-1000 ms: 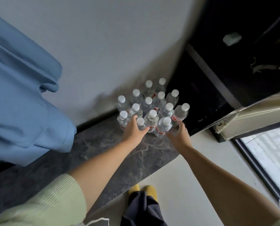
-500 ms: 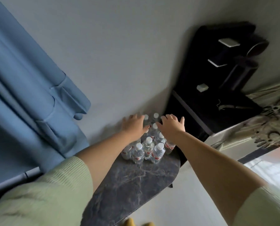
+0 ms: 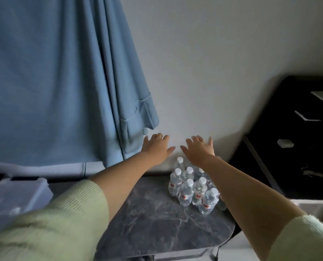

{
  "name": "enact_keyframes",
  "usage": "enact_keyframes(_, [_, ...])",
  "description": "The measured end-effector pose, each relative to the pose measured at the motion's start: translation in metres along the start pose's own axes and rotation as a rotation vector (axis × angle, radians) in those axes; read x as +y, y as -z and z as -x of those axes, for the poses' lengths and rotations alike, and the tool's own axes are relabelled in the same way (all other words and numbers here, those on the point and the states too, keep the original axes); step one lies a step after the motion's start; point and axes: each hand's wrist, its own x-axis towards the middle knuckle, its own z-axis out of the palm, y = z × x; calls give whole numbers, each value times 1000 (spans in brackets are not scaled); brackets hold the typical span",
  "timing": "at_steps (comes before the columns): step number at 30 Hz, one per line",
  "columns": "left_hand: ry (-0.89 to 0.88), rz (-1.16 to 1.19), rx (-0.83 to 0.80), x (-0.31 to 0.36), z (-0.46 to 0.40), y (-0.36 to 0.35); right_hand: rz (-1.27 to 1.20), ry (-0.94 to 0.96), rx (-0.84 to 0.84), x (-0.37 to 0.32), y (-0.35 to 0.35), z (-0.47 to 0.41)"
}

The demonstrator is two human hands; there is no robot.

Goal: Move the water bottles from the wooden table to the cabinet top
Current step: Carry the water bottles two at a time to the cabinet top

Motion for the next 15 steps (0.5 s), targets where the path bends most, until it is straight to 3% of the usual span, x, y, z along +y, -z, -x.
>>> enact_keyframes(7, [331,-9,15,-36,110,3,-49,311,-4,-67,5,37])
enact_keyframes(15, [657,52,53,-70,260,0,117,722,-29,-175,-2,106])
